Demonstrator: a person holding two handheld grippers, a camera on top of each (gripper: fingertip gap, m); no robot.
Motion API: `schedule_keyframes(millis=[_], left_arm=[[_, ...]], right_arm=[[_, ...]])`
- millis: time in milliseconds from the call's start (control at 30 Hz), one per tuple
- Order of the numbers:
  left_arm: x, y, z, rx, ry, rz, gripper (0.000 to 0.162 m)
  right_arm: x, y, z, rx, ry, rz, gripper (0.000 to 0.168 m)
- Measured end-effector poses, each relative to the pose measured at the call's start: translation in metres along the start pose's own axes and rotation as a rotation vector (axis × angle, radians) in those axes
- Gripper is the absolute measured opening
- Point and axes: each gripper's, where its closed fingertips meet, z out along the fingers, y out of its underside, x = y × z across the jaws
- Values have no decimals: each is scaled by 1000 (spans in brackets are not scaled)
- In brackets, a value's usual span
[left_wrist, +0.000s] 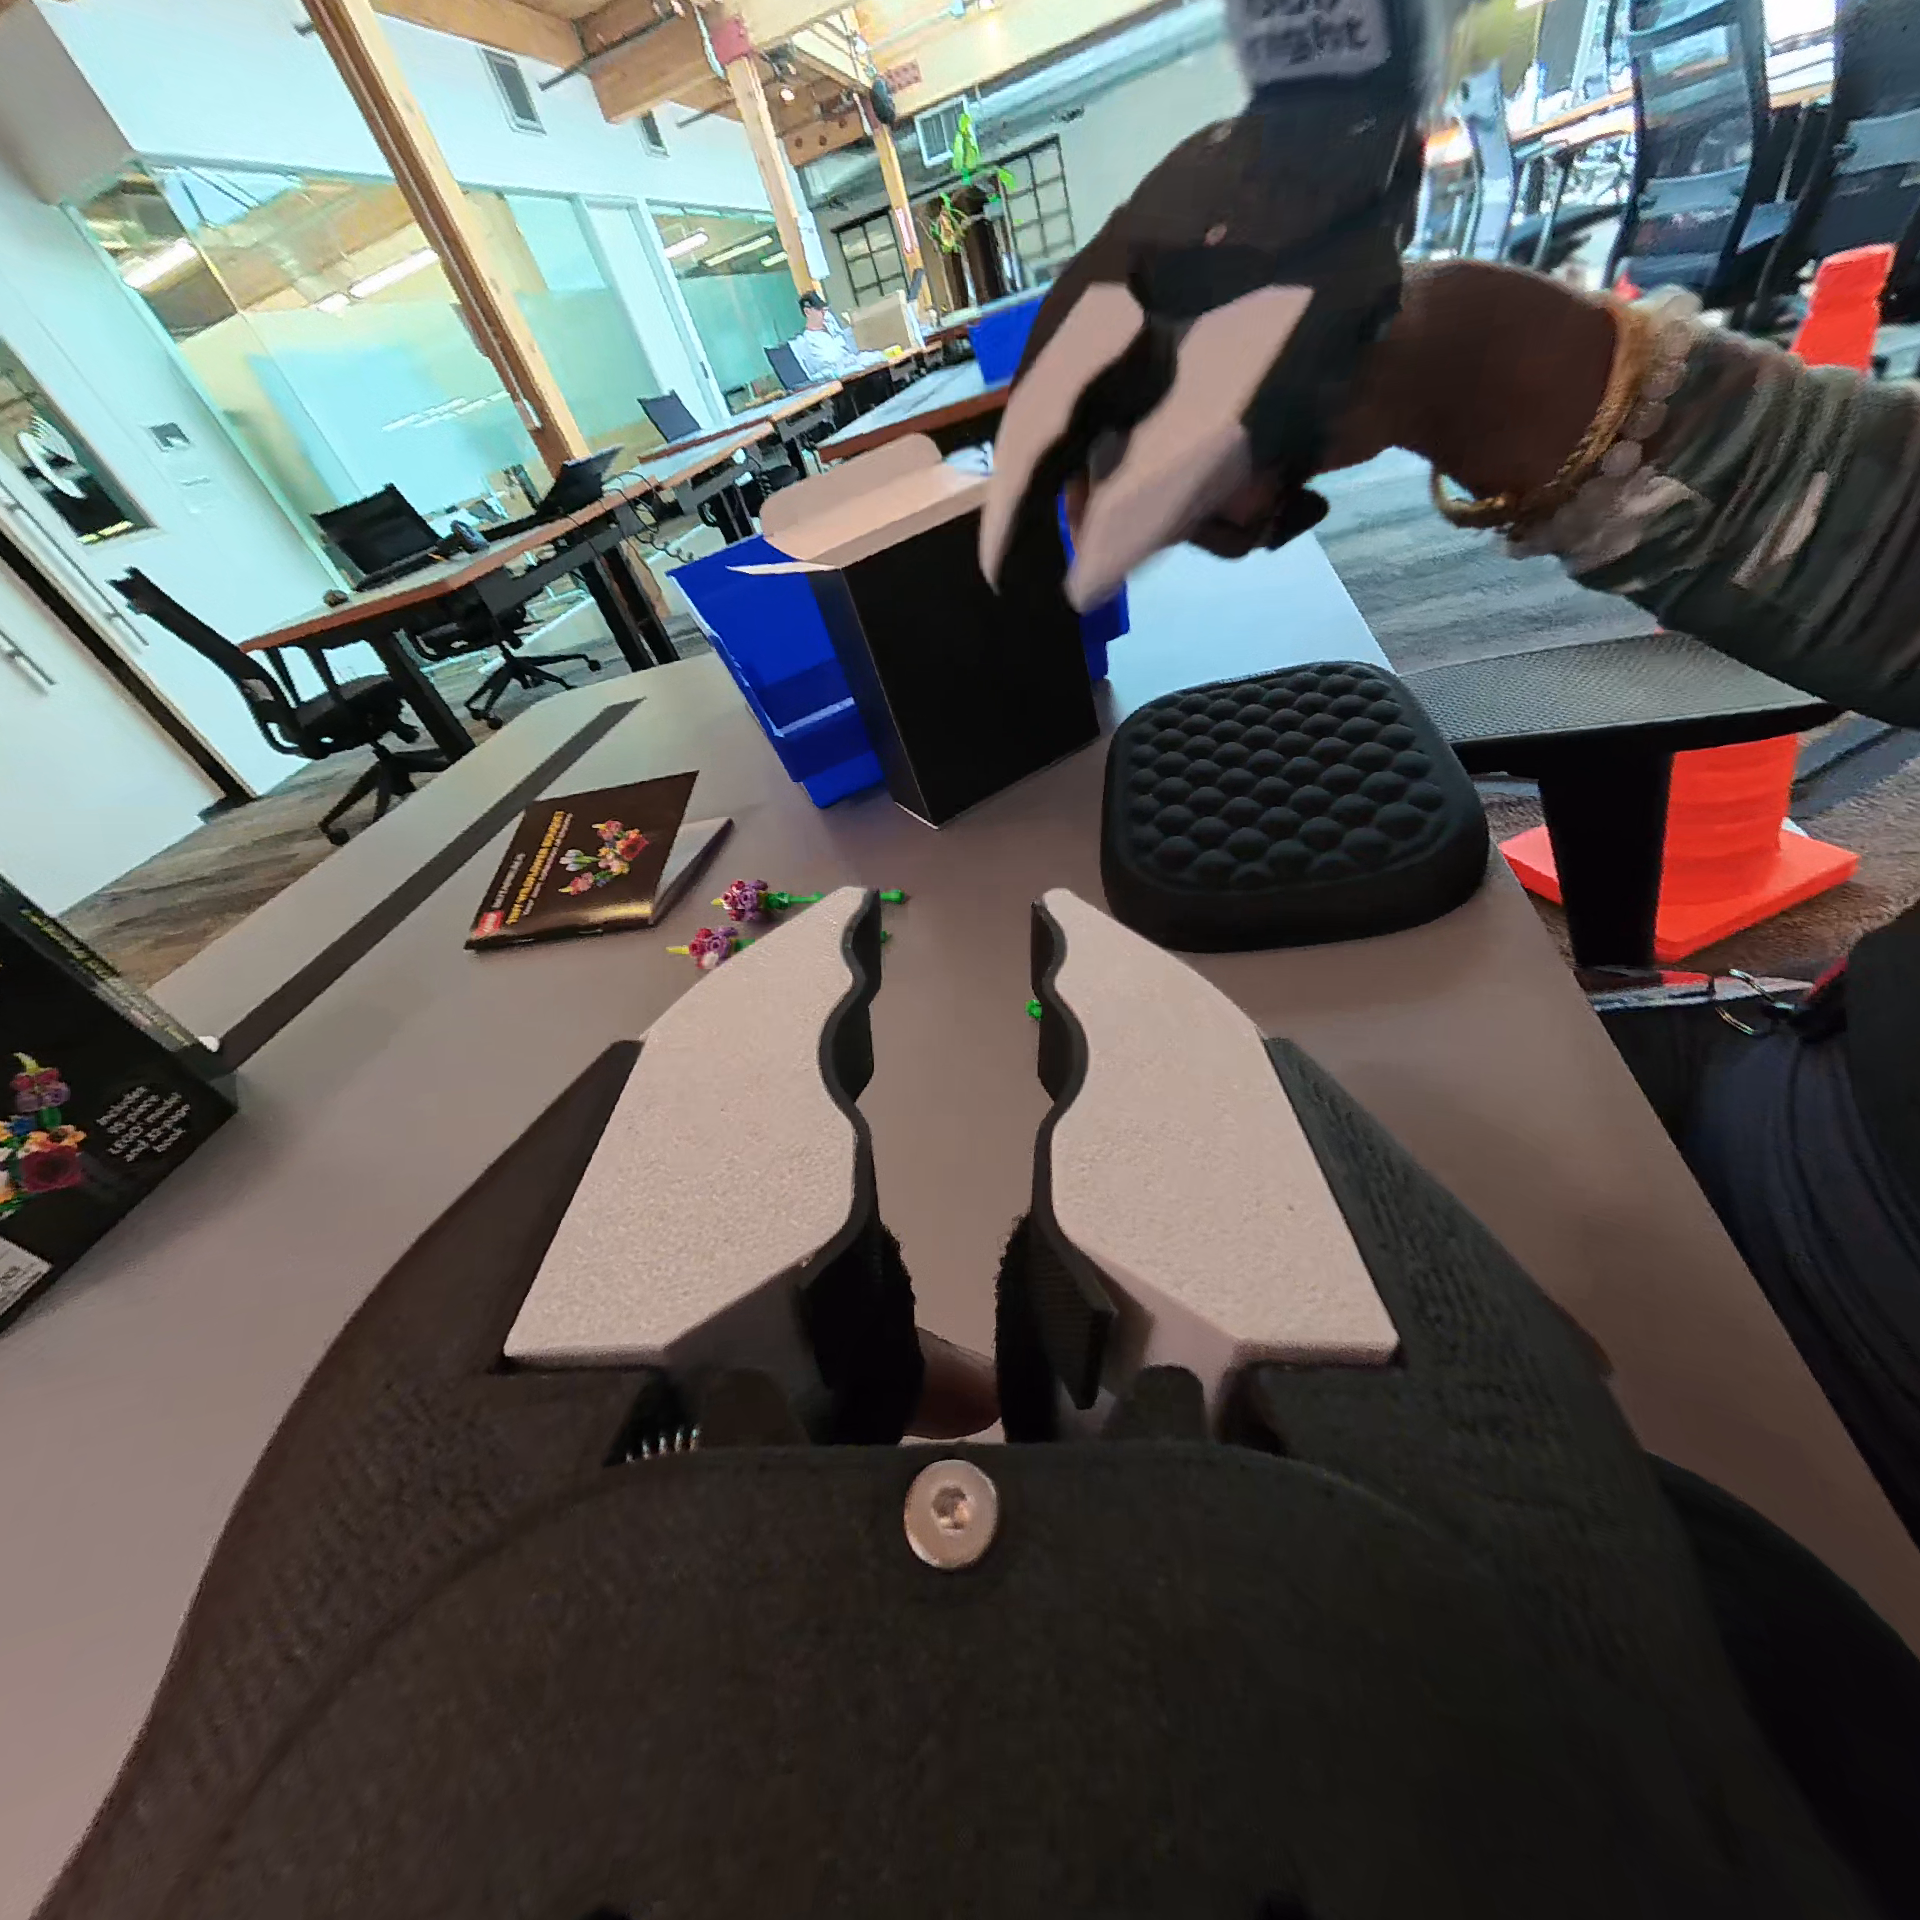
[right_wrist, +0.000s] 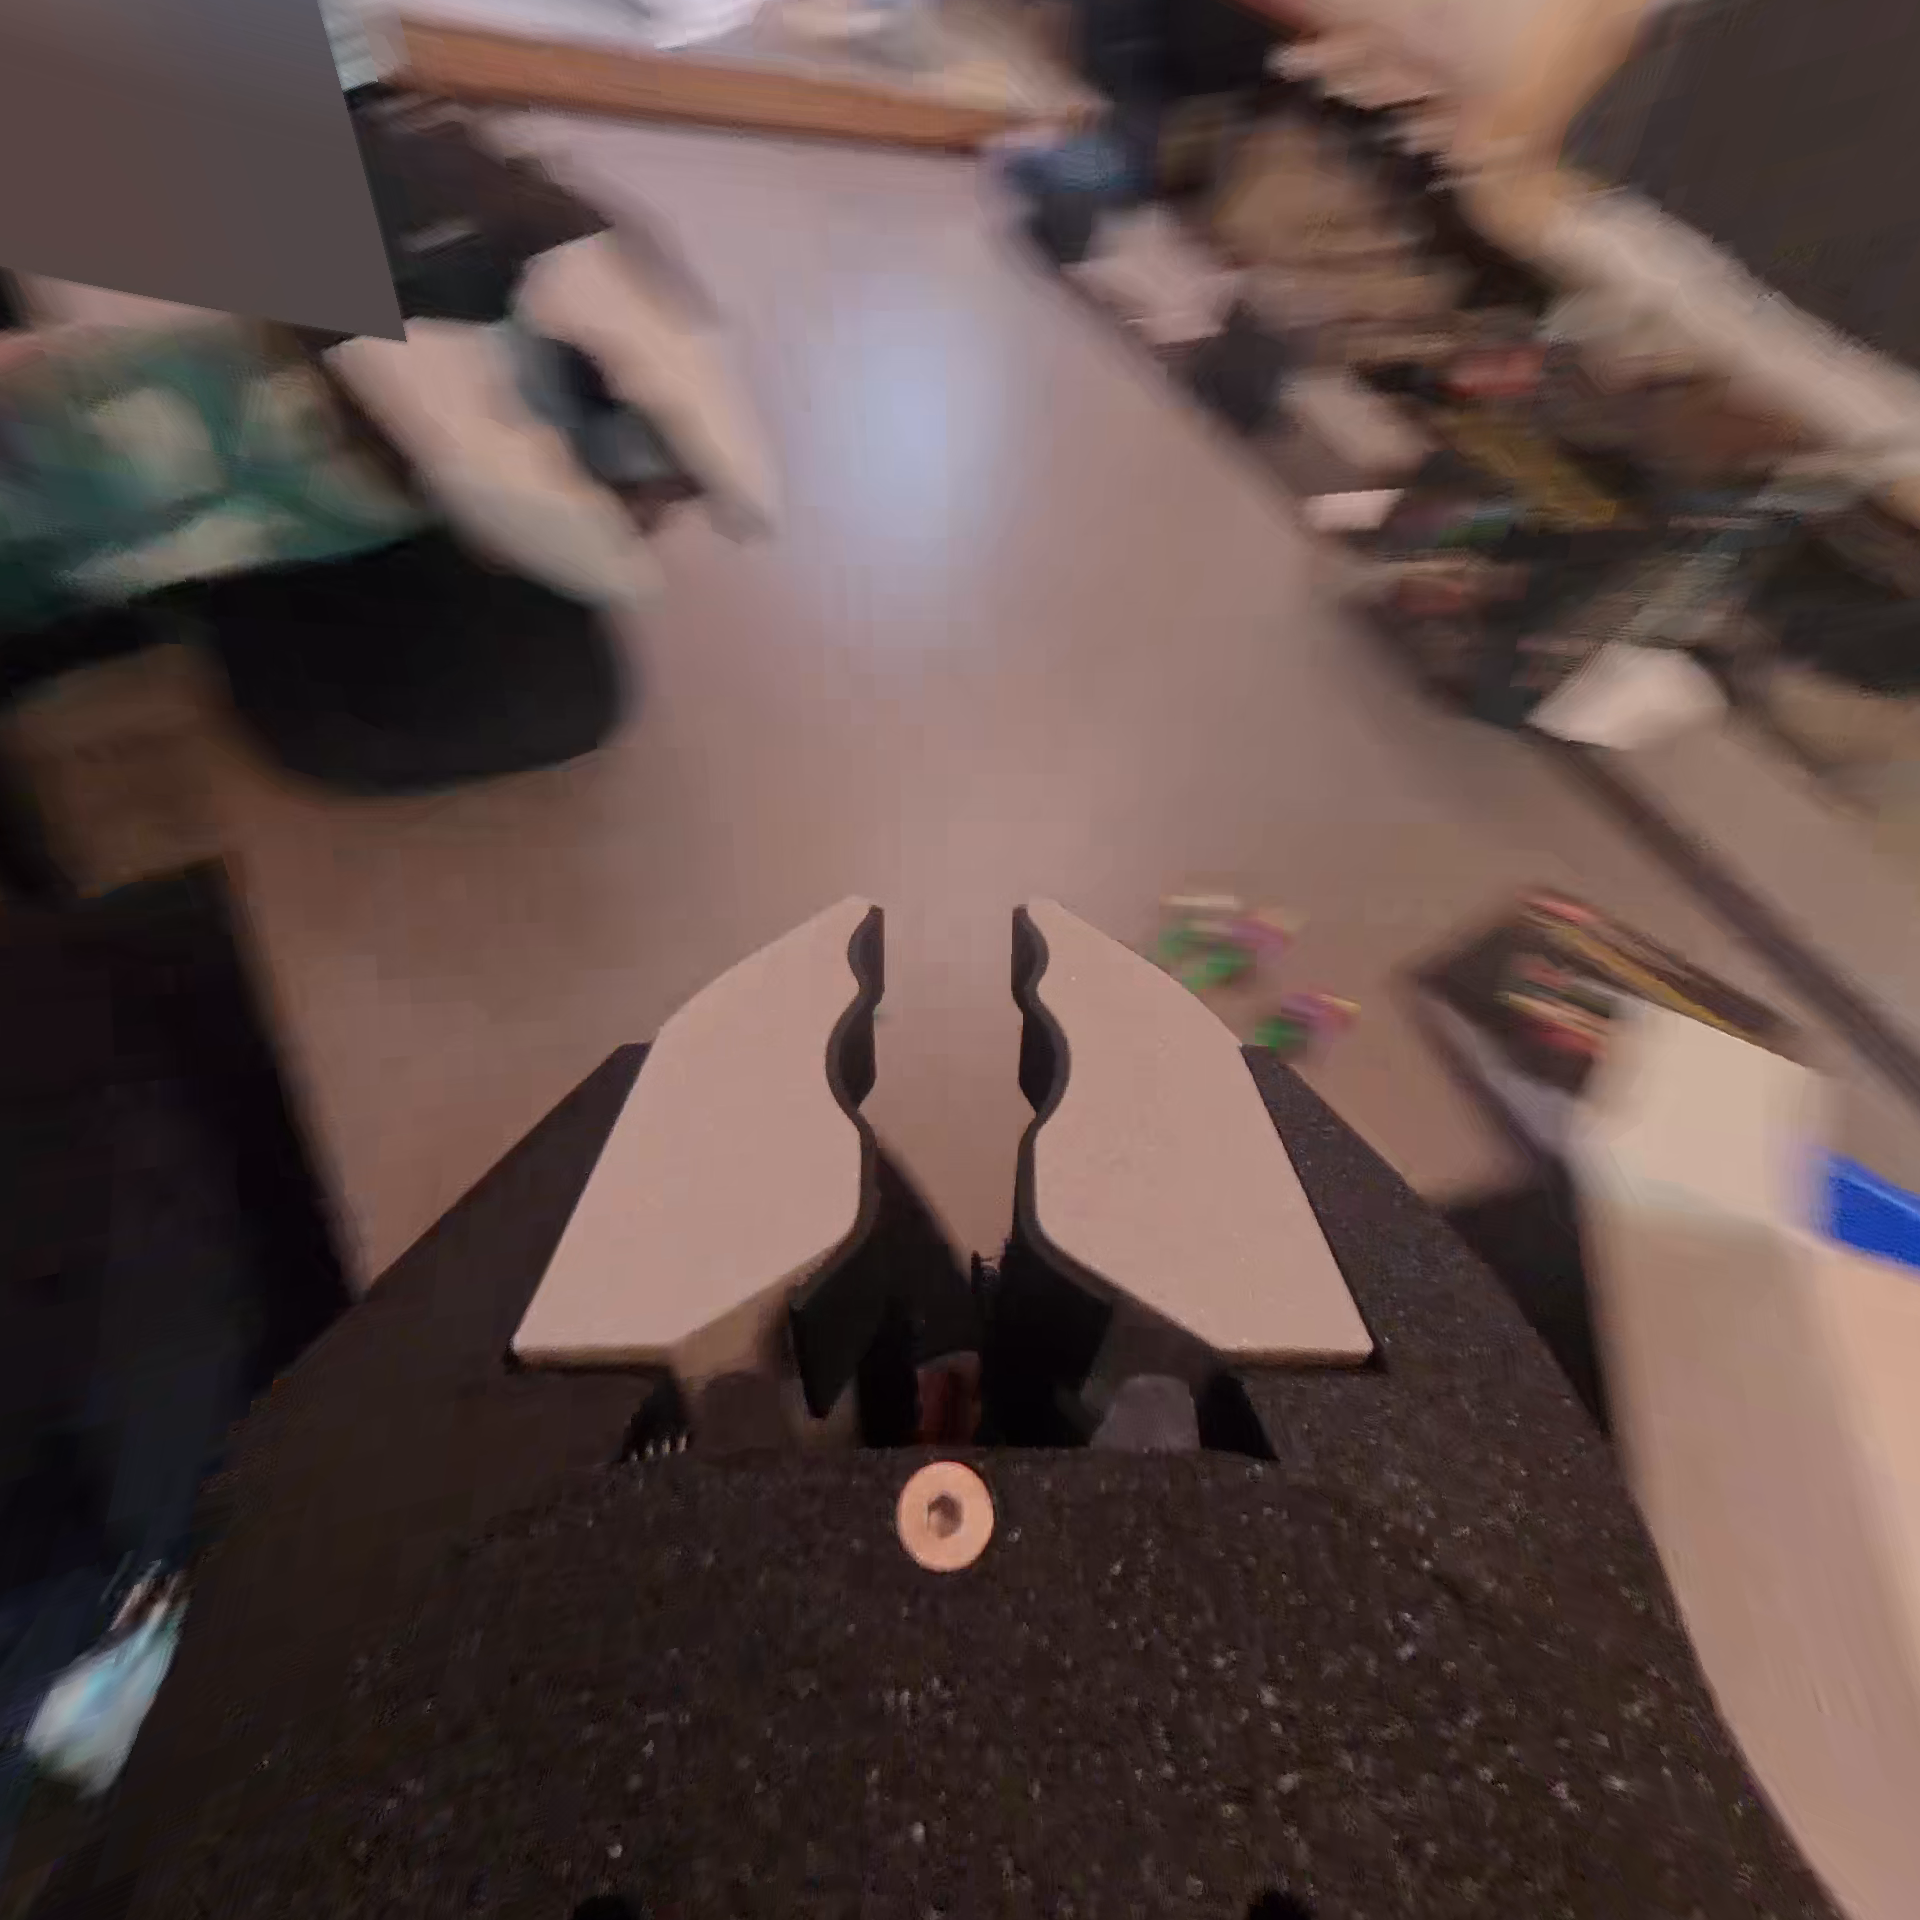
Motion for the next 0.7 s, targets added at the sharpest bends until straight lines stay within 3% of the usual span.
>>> schedule_keyframes(millis=[67,267,533,600,700], left_arm=[[3,3,2,-21,15,6,27],[5,5,3,-32,30,8,27],[6,7,3,-42,42,2,27],[5,5,2,-30,38,-11,29],[-1,-3,-1,24,20,-81,31]], right_arm=[[-24,20,21,-67,-194,-81,24],[-28,58,66,-224,-387,-33,23],[-25,84,85,-361,-394,-95,23],[-31,80,85,-335,-430,-75,11],[-31,79,86,-326,-411,-93,10]])
